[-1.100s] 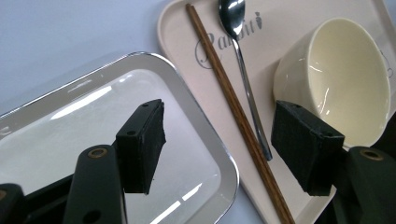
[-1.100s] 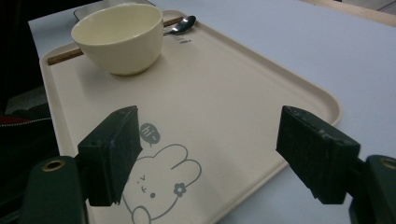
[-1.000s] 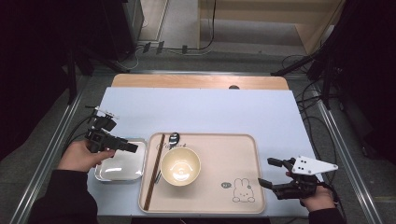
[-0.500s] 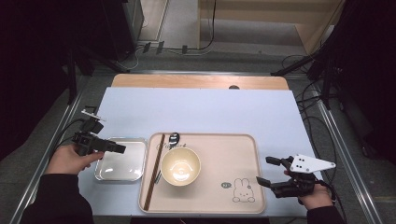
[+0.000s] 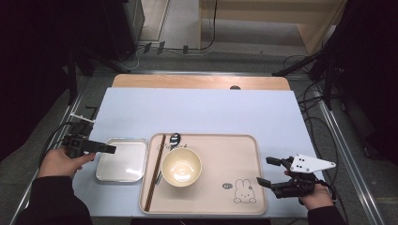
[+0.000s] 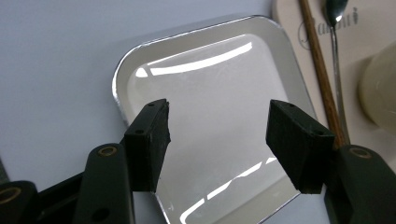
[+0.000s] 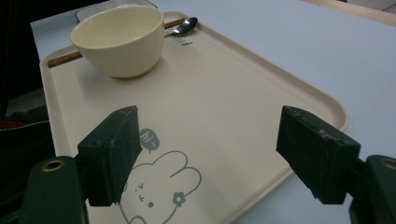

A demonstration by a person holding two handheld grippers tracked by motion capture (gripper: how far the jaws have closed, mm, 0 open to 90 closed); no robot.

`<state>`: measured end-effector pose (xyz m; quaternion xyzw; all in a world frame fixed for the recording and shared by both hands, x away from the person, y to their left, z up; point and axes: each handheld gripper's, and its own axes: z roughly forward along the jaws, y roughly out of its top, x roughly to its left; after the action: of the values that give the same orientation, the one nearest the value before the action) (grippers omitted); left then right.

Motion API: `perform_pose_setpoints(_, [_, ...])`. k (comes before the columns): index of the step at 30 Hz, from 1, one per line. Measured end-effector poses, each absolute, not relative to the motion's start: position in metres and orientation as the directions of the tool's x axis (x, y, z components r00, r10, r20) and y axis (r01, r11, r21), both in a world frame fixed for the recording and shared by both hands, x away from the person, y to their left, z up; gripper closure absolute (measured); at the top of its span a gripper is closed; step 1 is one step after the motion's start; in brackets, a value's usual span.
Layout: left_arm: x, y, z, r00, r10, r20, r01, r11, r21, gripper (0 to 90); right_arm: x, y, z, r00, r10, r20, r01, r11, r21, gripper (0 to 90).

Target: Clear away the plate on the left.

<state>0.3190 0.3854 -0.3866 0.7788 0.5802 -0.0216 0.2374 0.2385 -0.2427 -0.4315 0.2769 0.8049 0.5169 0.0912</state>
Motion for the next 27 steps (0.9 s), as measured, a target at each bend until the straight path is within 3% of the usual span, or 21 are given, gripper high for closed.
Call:
perform_pose_setpoints(10, [0.318, 0.402, -0.397, 0.255, 0.930, -0.266, 0.937, -0.170, 0.304, 45.5, 0.238, -0.243, -0.431, -0.832, 0.538, 0.138, 0.350, 0.315, 0.882, 22.2])
perform_pose_setpoints(17, [0.318, 0.414, -0.407, 0.222, 0.932, -0.288, 0.948, -0.136, 0.289, 51.2, 0.238, -0.242, -0.431, -0.834, 0.535, 0.134, 0.346, 0.319, 0.882, 22.2])
perform_pose_setpoints(27, [0.321, 0.413, -0.421, 0.186, 0.939, -0.289, 0.968, -0.125, 0.217, 66.9, 0.238, -0.242, -0.431, -0.827, 0.544, 0.146, 0.356, 0.305, 0.883, 20.6])
